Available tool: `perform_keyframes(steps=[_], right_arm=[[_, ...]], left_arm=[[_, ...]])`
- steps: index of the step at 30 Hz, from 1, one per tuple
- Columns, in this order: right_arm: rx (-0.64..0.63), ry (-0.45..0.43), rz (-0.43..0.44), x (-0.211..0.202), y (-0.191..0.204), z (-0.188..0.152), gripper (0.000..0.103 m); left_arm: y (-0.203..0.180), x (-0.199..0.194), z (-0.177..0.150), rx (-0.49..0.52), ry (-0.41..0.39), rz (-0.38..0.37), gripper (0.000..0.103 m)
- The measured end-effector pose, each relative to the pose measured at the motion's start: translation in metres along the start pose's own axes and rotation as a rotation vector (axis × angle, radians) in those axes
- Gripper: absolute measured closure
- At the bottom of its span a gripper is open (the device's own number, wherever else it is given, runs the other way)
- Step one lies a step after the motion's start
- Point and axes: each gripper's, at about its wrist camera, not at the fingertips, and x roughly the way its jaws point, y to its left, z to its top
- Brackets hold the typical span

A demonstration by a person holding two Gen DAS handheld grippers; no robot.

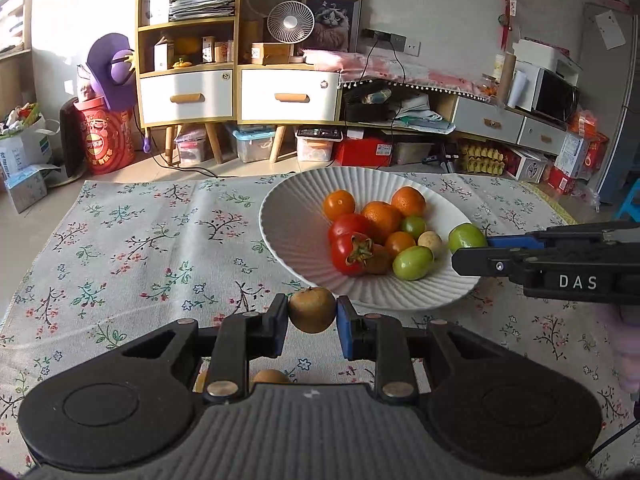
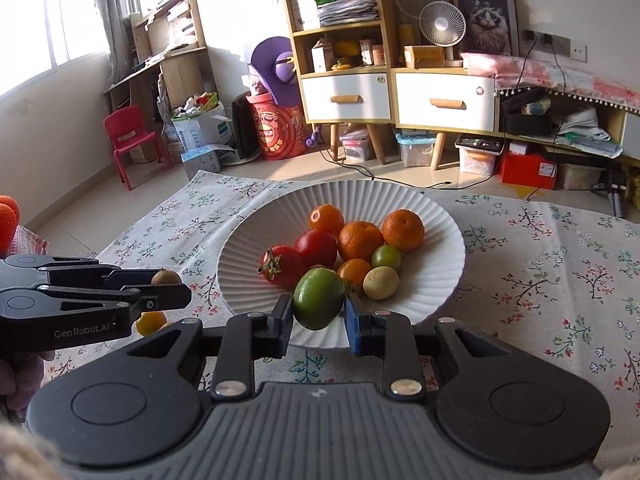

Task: Organize fruits
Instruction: 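Carry the kiwi with the left tool over the bowl while the right tool carries the green tomato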

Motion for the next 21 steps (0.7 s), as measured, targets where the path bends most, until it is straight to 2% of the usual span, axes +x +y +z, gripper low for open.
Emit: perform_keyframes(steps=[11,21], right_arm=[[0.043,-0.008,-0.040,0.005,-0.032,0.011,0.078],[-0.030,0.011,-0.031,0.018,-0.032,0.014,0.078]], left_arm=[[-0.029,0.021,0.009,0.059,0.000,-0.059,0.089],[-0.038,0.045,0.015,0.069,0.027,-0.087,0.089]])
